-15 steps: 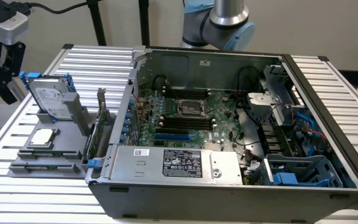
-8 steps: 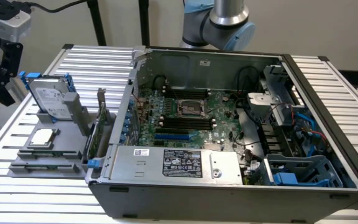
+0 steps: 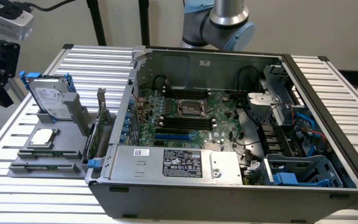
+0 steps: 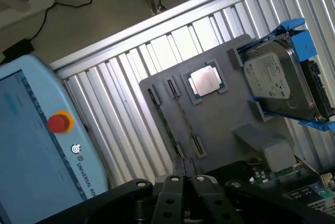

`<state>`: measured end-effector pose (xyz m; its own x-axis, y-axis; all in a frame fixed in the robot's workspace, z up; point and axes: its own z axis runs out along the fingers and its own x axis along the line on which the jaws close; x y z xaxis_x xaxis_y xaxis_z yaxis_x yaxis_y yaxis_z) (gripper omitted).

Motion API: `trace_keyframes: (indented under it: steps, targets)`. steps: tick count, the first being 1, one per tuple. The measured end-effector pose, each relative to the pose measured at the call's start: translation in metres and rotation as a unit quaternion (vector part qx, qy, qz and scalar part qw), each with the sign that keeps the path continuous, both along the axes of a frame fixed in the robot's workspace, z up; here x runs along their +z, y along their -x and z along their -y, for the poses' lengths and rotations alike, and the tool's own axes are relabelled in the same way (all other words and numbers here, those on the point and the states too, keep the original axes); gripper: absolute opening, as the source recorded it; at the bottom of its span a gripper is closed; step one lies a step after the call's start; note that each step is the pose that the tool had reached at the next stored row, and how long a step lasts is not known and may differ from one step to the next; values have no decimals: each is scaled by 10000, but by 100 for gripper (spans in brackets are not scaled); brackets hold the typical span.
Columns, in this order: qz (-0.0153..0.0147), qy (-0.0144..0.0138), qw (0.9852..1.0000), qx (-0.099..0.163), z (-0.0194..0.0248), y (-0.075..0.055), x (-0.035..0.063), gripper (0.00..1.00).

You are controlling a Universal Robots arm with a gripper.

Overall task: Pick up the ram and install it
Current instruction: 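Pick up the ram and move it above insertion slot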

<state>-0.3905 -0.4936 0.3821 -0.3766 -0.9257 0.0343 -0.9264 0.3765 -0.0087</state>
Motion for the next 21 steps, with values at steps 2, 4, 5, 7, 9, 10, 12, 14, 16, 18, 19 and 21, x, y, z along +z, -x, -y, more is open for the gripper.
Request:
trace_keyframes:
  steps: [2, 4, 5, 7, 9, 10, 12, 14, 16, 18, 19, 21]
  targets:
    - [-24, 2, 9998, 172, 0, 0, -6, 11]
    - [-44, 3, 9993, 358, 0, -1, -11, 11]
    - [-52, 3, 9990, 449, 0, -1, -15, 11]
    - [-67, 4, 9980, 628, 0, -1, -20, 11]
    - [-80, 5, 9967, 807, 0, -1, -26, 11]
    - [-85, 5, 9959, 900, 0, -1, -30, 11]
    - [-91, 6, 9941, 1077, 1, -1, -39, 11]
    - [-94, 7, 9922, 1242, 1, -1, -48, 11]
    - [-97, 8, 9909, 1345, 1, 0, -55, 11]
    - [-100, 5, 9901, 1400, 7, 0, -65, 11]
    - [-103, 1, 9899, 1414, 14, 0, -71, 11]
    - [-104, -32, 9898, 1421, 43, 0, -81, 11]
